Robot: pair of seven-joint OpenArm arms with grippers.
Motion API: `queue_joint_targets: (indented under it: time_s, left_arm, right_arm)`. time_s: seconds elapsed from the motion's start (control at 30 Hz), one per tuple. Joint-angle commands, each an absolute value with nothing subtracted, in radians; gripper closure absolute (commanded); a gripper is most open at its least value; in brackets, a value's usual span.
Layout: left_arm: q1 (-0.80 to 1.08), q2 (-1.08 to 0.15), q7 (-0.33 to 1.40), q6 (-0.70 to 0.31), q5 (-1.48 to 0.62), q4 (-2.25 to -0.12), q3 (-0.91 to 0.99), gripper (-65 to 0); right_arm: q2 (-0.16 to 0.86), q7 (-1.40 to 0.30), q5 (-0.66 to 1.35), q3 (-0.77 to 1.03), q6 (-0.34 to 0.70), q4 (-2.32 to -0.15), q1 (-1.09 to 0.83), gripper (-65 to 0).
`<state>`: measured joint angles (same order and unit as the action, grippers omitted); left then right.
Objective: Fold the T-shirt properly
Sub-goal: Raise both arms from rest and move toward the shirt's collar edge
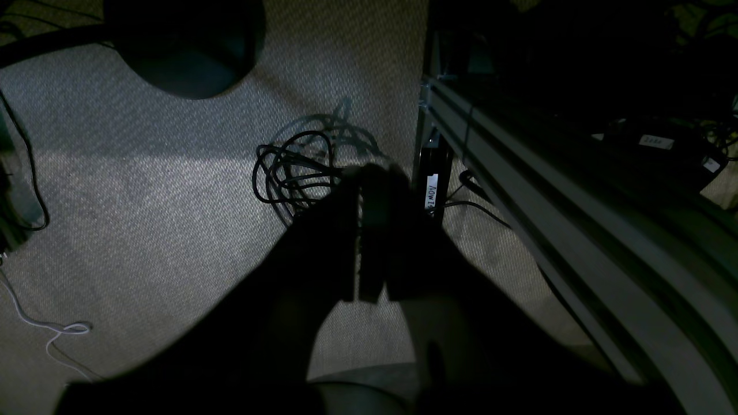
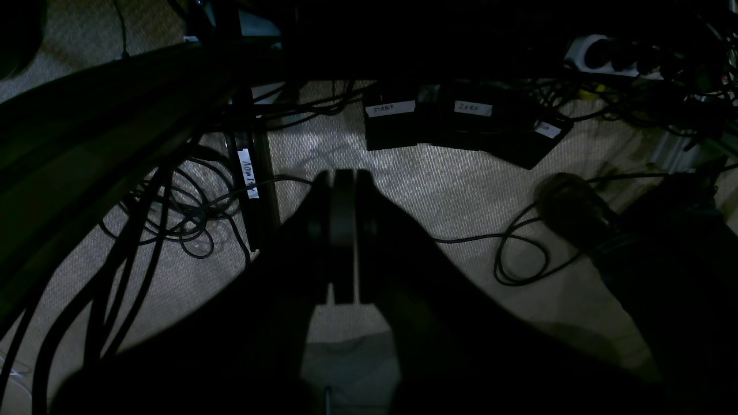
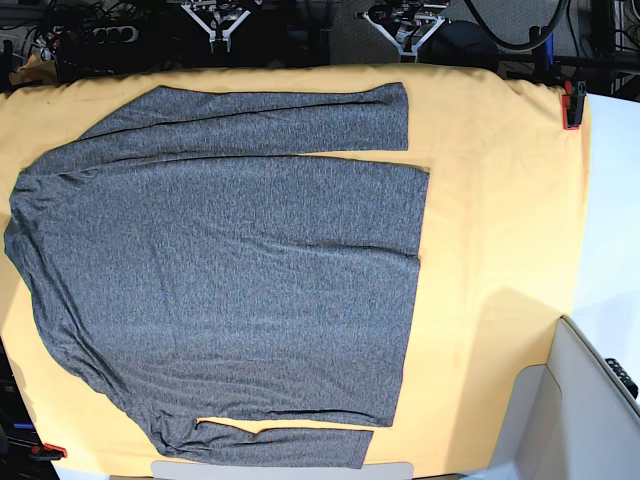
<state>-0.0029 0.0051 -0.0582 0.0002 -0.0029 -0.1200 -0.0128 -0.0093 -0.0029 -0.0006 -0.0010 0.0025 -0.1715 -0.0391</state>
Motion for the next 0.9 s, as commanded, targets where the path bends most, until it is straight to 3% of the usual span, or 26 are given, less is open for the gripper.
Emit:
queue_joint_targets:
  time_s: [0.0, 0.6, 0.87]
  left_arm:
    - [-0.002, 0.004, -0.077, -0.002, -0.002, -0.124, -0.012, -0.4]
    - [0.016, 0.004, -0.074, -0.002, -0.007, -0.127, -0.007, -0.2]
    - [0.225, -0.016, -0.035, -0.002, -0.005, -0.452, -0.013, -0.2]
  right_arm:
    - [-0.013, 0.008, 0.002, 0.002, -0.002, -0.182, -0.042, 0.0]
    - [-0.013, 0.004, 0.002, 0.004, -0.002, -0.248, -0.102, 0.0]
    - [0.015, 0.002, 0.007, 0.005, -0.002, -0.567, -0.338, 0.0]
